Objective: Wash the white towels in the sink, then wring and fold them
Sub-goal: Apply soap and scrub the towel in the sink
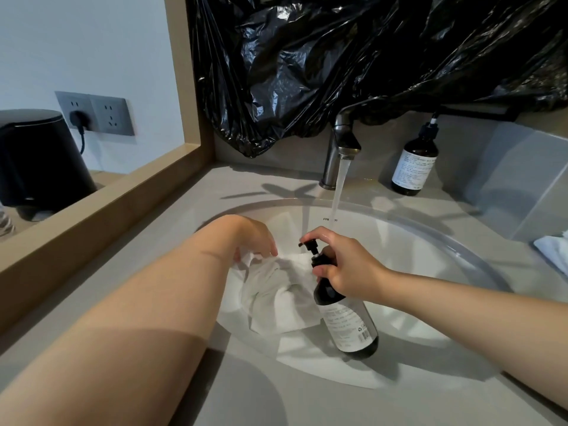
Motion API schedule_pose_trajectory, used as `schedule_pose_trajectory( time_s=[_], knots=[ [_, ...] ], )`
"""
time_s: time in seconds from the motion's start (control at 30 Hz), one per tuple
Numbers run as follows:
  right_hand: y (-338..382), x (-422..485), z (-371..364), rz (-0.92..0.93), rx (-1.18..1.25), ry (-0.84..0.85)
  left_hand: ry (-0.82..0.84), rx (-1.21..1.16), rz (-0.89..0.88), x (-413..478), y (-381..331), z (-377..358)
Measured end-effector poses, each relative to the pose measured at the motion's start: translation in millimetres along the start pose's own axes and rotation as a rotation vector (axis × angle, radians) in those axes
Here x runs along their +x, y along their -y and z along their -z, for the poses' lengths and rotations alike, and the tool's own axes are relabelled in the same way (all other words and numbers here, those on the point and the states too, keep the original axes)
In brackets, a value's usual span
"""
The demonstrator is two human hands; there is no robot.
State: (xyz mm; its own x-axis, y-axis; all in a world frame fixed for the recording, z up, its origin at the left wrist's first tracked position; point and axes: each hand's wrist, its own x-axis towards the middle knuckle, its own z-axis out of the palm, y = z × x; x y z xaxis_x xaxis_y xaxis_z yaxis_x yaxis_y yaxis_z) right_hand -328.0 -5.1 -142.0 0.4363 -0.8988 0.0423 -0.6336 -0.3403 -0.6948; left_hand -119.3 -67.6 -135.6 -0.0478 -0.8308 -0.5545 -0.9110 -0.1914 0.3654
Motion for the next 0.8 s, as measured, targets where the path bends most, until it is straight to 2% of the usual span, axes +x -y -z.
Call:
schedule_pose_trajectory(
  time_s=[0.23, 0.5, 0.8],
  knots=[
    [1, 12, -2, -0.017, 0.072, -0.077, 0.002, -0.01, -0.014, -3, -3, 0],
    [-9, 6, -21, -0.008, 0.215, -0.054, 0.02, -0.037, -0.008, -5, -3, 0],
    [-14, 0, -26, -0.053, 0.286, -0.185, 0.022, -0.04, -0.023, -1, 0, 0]
  ],
)
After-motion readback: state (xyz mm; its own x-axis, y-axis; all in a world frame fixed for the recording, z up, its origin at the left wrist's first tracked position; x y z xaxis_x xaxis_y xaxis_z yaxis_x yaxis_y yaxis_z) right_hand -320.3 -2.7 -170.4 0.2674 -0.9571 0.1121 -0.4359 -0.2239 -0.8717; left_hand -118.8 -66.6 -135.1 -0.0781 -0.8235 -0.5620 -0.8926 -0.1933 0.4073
